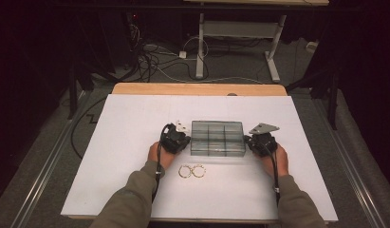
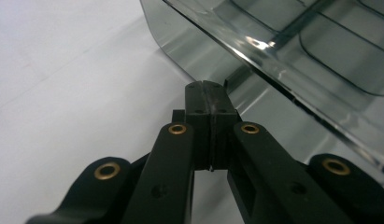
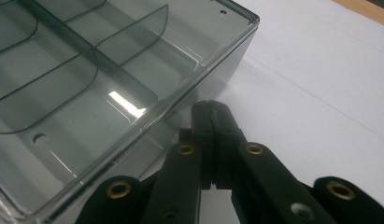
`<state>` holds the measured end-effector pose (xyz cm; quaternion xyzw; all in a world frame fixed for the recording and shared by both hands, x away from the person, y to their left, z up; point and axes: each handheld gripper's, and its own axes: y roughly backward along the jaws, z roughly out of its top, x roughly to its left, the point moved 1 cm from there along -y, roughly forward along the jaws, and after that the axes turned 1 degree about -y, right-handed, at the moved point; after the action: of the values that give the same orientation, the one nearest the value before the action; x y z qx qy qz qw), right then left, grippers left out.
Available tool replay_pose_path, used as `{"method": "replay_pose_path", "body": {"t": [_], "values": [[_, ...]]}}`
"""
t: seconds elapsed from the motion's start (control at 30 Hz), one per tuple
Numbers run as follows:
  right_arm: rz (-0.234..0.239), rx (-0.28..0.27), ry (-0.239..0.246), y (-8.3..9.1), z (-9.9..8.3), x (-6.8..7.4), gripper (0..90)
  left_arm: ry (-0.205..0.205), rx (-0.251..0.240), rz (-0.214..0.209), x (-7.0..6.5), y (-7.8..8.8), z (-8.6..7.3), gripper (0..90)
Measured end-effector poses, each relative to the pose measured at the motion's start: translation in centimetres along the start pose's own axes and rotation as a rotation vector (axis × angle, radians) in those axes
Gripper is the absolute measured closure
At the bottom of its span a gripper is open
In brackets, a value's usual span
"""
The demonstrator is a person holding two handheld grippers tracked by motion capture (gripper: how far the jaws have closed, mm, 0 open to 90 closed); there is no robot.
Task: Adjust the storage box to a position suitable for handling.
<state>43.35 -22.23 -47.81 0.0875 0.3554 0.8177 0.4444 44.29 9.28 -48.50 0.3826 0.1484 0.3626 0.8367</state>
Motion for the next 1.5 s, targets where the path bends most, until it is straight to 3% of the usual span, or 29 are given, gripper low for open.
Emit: {"method": "replay_pose_path", "body": {"t": [0.13, 0.23, 0.5, 0.83, 0.9, 0.97, 1.1, 1.23, 1.4, 1.5], "values": [[-0.003, -0.005, 0.023, -0.7, 0.8, 1.4, 90.0, 0.012, 0.008, 0.009, 0.9, 0.5, -0.6, 86.9], [0.002, -0.008, 0.039, -1.2, 1.4, 2.3, 90.0, 0.007, 0.009, 0.053, 1.4, 1.2, -1.4, 86.9], [0.004, -0.01, 0.051, -2.0, 2.3, 3.7, 90.0, -0.001, 0.0, 0.084, 2.0, 1.9, -2.6, 86.9], [0.002, -0.014, 0.054, -2.1, 2.4, 3.8, 90.0, 0.004, -0.019, 0.077, 2.2, 2.0, -2.8, 86.5], [0.007, -0.026, 0.045, -1.8, 2.4, 3.6, 86.4, -0.002, -0.038, 0.087, 2.3, 2.4, -2.8, 84.5], [0.011, -0.043, 0.03, -1.3, 2.3, 3.2, 85.6, -0.005, -0.047, 0.091, 2.3, 2.6, -2.8, 84.6], [0.007, -0.129, -0.009, 0.5, 2.2, 2.5, 85.6, -0.026, -0.117, 0.123, 2.0, 4.7, -2.7, 84.6], [0.005, -0.185, -0.026, 1.9, 2.0, 2.6, 85.6, -0.04, -0.151, 0.126, 1.8, 5.7, -3.0, 84.5], [0.011, -0.264, -0.006, 3.9, 1.5, 3.3, 82.6, -0.072, -0.228, 0.13, 1.0, 7.7, -4.0, 81.7], [0.004, -0.296, 0.007, 4.6, 1.6, 3.6, 81.8, -0.098, -0.225, 0.139, 0.7, 8.1, -4.2, 81.7]]}}
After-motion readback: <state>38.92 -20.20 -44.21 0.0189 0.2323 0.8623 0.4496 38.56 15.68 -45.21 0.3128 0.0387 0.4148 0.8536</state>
